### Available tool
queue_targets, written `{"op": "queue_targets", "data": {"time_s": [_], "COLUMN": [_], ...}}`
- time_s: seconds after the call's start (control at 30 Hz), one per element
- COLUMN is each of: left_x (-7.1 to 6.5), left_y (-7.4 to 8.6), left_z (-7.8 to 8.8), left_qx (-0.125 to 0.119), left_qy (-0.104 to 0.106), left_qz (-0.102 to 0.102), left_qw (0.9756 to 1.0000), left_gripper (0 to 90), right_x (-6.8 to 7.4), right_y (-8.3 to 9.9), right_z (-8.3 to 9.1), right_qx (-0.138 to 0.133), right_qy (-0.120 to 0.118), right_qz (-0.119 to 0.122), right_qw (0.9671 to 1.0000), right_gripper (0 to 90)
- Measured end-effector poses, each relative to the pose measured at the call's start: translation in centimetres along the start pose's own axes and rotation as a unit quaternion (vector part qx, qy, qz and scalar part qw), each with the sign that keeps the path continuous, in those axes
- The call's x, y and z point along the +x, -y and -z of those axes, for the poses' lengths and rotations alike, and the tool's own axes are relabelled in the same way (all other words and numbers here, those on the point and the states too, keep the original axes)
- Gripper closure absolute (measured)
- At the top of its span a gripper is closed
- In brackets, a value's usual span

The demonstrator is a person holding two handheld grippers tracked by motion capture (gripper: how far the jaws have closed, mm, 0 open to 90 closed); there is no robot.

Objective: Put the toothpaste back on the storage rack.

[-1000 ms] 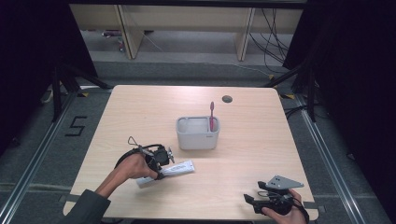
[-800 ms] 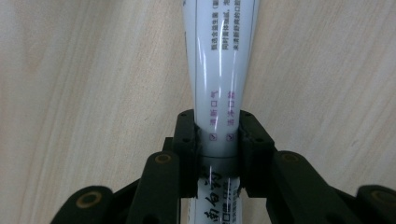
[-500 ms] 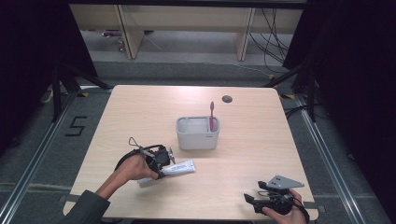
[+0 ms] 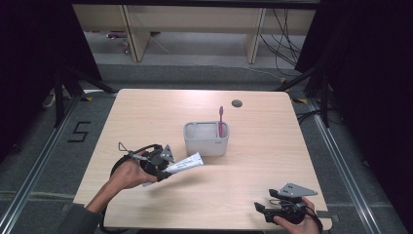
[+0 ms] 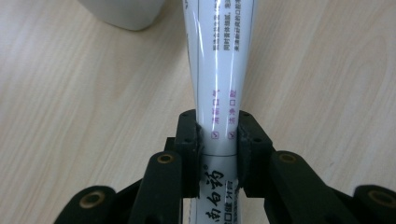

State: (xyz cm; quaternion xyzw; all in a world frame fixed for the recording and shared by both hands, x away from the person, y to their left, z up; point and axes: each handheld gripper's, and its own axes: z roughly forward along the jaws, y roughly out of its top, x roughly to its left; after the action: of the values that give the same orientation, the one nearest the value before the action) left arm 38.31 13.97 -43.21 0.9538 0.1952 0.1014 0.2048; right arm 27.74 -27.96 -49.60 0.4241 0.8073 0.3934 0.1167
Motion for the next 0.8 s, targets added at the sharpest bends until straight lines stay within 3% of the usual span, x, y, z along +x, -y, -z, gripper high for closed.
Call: {"op": "queue_targets", "data": {"time_s": [0.13,0.17,0.2,0.3,0.57,0.67,0.73,0.77,0.8], "left_x": [0.3,0.3,0.5,0.6,1.3,1.5,1.6,1.7,1.7], "left_y": [0.4,0.5,0.6,0.8,1.0,0.9,0.9,0.9,0.9], "left_z": [0.5,0.6,0.7,1.0,2.5,2.9,3.2,3.3,3.5], "left_qx": [-0.014,-0.019,-0.020,-0.028,-0.082,-0.111,-0.133,-0.141,-0.156], "left_qy": [0.004,-0.001,-0.002,-0.003,-0.009,-0.018,-0.024,-0.023,-0.029], "left_qz": [0.006,0.018,0.010,0.018,0.045,0.057,0.070,0.073,0.077], "left_qw": [0.9999,0.9997,0.9997,0.9995,0.9956,0.9920,0.9883,0.9871,0.9843], "left_gripper": [73.1,73.1,73.1,73.1,73.1,73.1,73.2,73.2,73.2], "right_x": [-0.1,-0.1,-0.1,-0.1,-0.1,-0.1,0.2,0.0,-0.1], "right_y": [0.0,0.0,0.0,0.0,0.0,0.0,0.0,0.0,0.0], "right_z": [0.0,0.0,0.0,0.0,0.0,0.0,0.1,0.1,0.1], "right_qx": [0.000,-0.003,-0.003,-0.004,-0.001,-0.002,0.007,0.000,-0.002], "right_qy": [0.005,0.003,0.001,0.002,0.003,0.003,-0.003,0.001,0.004], "right_qz": [0.003,0.003,0.002,0.002,0.000,0.000,-0.023,-0.010,-0.001], "right_qw": [1.0000,1.0000,1.0000,1.0000,1.0000,1.0000,0.9997,0.9999,1.0000], "right_gripper": [24.1,24.0,24.0,24.0,24.0,24.0,24.0,24.0,24.0]}}
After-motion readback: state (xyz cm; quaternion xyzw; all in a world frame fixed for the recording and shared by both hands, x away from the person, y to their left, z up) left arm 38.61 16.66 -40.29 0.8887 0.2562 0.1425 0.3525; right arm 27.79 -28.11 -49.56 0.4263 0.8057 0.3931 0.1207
